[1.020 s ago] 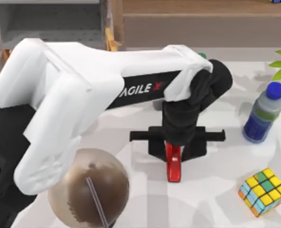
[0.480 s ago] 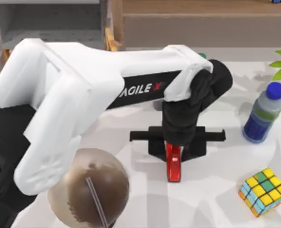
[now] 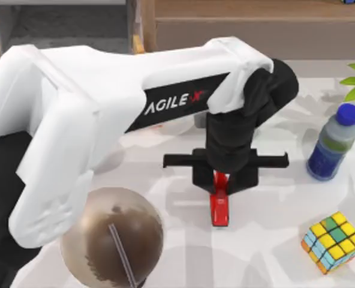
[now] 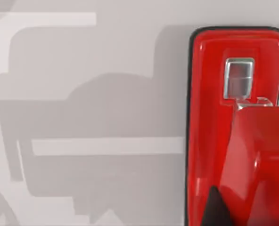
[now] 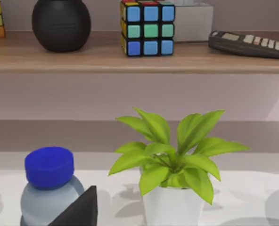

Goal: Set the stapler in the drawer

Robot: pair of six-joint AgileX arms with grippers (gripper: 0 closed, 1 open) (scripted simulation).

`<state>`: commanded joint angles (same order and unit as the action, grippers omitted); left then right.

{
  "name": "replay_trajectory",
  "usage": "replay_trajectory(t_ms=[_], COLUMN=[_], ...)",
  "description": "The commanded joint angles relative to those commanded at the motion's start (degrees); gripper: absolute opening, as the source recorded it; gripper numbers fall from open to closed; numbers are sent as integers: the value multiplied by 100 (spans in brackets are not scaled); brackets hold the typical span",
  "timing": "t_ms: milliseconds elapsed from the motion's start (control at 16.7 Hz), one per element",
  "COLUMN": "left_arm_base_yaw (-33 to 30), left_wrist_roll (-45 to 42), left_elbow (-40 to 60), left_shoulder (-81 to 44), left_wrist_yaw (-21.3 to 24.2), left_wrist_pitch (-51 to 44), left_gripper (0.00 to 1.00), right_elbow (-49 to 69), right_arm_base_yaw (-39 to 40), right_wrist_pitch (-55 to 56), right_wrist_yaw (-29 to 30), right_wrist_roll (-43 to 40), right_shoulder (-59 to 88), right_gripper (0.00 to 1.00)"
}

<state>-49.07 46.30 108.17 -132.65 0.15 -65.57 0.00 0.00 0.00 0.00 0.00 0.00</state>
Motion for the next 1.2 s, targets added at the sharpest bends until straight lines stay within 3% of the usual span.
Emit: replay_trajectory(t_ms=[540,840,1200], left_arm_base_yaw=[319,1171,2669], left_wrist_roll=[-369,-1301,-2860], left_elbow=[442,1129,1949], left_shoulder=[493,1109,1385], left_wrist_yaw=[-29,-195,-682], left_wrist_pitch=[-24,-186,-570], left_gripper=[0,0,0], right_elbow=[0,0,0], right_arm_base_yaw=[0,0,0], right_wrist_pitch=[0,0,0], right_wrist_yaw=[0,0,0], right_wrist_roll=[0,0,0], right_shoulder=[0,0,0], right_gripper=[100,100,100])
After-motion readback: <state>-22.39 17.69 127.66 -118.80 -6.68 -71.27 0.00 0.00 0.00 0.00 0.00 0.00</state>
